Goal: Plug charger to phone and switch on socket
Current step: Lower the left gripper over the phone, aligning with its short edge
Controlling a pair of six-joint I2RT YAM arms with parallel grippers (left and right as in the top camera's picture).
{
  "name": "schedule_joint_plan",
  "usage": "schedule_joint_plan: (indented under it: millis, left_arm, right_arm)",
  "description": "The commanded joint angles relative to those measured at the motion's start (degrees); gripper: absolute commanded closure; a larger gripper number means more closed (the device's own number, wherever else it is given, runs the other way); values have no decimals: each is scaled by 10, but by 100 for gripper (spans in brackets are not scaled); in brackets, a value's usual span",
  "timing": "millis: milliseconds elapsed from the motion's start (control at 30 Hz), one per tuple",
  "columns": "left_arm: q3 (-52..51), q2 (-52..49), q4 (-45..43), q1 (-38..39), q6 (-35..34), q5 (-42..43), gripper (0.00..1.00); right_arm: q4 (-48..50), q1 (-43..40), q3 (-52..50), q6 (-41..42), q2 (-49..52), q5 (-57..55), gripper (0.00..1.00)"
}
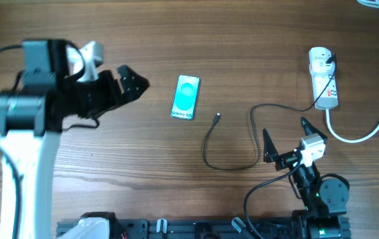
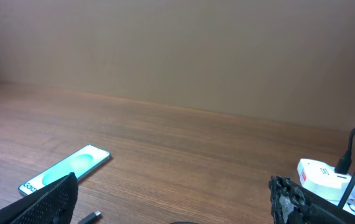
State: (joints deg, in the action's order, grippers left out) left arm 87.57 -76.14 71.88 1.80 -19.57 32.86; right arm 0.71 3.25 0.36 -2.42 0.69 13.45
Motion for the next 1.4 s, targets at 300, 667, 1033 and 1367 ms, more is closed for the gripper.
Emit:
schedule_joint_plan:
  millis: [300, 667, 1033, 1367]
  left_arm:
    - [144, -242, 209, 215, -111, -312, 1]
    - [149, -315, 52, 227, -56, -224, 0]
    - [146, -414, -9, 263, -14, -288, 1]
    - [197, -487, -33, 263, 17, -327, 0]
  right_arm:
    - [2, 3, 0, 10, -4, -3, 0]
    - [2, 3, 0, 10, -4, -3, 0]
    - [2, 3, 0, 10, -4, -3, 0]
    - [2, 3, 0, 10, -4, -3, 0]
